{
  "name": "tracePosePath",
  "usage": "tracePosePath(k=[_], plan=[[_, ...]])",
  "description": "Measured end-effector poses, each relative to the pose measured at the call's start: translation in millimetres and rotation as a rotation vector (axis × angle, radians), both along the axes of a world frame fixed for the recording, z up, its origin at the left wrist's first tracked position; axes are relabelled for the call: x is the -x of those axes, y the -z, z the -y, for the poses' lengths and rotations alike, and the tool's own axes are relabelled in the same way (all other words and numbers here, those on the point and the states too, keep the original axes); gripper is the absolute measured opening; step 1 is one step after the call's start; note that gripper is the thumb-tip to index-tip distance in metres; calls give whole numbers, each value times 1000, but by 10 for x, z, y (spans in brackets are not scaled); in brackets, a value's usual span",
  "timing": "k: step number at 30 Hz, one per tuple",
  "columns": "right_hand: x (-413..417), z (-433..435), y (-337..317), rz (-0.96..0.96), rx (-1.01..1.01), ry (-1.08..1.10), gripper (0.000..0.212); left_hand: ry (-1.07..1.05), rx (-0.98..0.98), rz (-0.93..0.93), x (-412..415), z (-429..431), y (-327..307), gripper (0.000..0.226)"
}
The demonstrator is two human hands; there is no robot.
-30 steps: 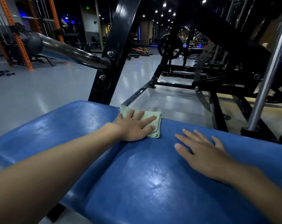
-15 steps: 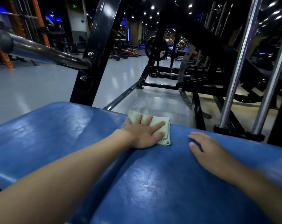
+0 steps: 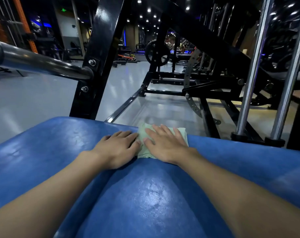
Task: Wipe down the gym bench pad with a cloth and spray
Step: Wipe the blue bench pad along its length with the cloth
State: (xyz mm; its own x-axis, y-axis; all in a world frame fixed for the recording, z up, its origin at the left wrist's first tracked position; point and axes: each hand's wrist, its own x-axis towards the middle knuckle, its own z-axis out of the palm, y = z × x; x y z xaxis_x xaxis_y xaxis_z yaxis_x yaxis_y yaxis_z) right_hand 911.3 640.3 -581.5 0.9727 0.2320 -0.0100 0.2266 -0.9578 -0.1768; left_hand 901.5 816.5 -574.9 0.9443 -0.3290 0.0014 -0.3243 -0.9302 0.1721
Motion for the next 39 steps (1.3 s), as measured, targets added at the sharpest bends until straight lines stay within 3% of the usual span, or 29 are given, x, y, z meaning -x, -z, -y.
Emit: tracePosePath(k=[6, 19, 29, 39], plan=[[68, 339, 53, -36, 27, 38, 56, 10, -18, -43, 33, 147, -33, 49], [488, 1523, 137, -4, -7, 155, 55, 234, -22, -78, 105, 924, -8, 52], [918, 2643, 149, 11, 24, 343, 55, 305, -150, -125, 222, 1810, 55, 57], [1377, 3717, 128, 34, 63, 542, 53, 608, -103, -110, 533, 3013, 13, 55]])
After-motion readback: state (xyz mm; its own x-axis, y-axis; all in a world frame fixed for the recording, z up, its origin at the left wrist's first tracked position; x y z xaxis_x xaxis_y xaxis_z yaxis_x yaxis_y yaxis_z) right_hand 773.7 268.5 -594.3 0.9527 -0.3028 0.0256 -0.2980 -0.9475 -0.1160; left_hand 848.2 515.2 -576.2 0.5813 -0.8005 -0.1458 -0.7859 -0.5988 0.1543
